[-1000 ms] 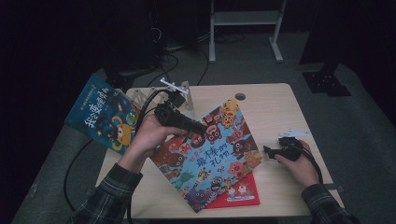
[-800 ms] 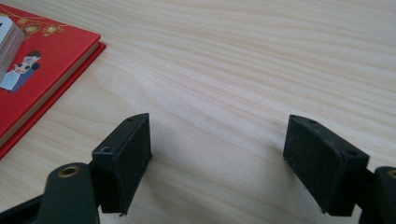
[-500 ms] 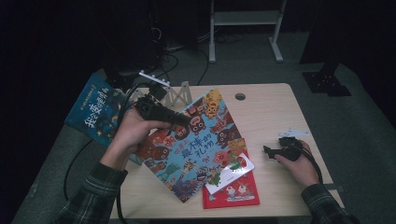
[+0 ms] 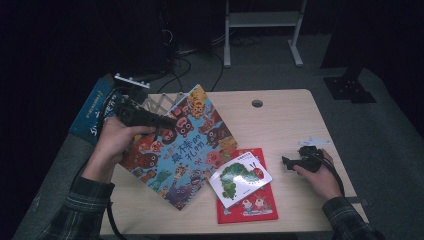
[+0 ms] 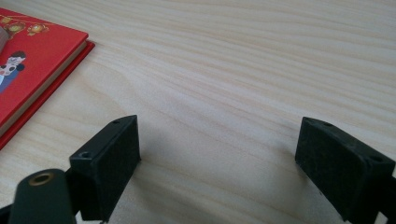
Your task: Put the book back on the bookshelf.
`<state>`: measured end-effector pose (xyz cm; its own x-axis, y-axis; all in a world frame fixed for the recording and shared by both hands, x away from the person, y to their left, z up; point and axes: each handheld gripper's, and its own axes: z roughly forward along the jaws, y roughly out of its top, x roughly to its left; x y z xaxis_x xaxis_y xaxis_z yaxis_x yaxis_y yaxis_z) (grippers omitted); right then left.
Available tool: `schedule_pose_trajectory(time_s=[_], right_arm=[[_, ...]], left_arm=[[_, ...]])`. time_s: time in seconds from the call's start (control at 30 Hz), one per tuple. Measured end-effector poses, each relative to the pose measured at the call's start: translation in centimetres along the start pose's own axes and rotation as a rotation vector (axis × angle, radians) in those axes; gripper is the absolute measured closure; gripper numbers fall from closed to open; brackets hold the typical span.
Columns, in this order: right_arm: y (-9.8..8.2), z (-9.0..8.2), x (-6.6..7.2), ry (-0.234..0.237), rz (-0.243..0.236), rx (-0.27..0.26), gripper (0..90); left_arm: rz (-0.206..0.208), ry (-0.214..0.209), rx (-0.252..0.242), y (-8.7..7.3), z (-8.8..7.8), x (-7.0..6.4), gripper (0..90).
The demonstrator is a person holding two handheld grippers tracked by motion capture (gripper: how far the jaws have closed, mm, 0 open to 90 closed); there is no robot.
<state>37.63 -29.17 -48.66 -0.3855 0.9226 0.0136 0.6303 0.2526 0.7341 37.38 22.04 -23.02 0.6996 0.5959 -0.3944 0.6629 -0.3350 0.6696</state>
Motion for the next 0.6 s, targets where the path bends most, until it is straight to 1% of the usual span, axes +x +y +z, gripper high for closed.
schedule_pose_trajectory(time_s=[0.07, 0.1, 0.2, 0.6], right_arm=[[0.0, 0.0, 0.0, 0.000, 0.000, -0.001, 12.6], [0.0, 0.0, 0.0, 0.000, 0.000, -0.001, 12.6], [0.0, 0.0, 0.0, -0.001, -0.002, -0.002, 12.5], [0.0, 0.0, 0.0, -0.004, 0.004, -0.001, 12.0]], left_arm=[[-0.017, 0.017, -0.014, -0.3, -0.9, 0.6, 80.5], [-0.017, 0.017, -0.014, -0.3, -0.9, 0.6, 80.5], [-0.037, 0.034, -0.028, -0.7, -1.9, 1.3, 80.5], [-0.126, 0.126, -0.078, -3.0, -6.4, 4.1, 80.5]])
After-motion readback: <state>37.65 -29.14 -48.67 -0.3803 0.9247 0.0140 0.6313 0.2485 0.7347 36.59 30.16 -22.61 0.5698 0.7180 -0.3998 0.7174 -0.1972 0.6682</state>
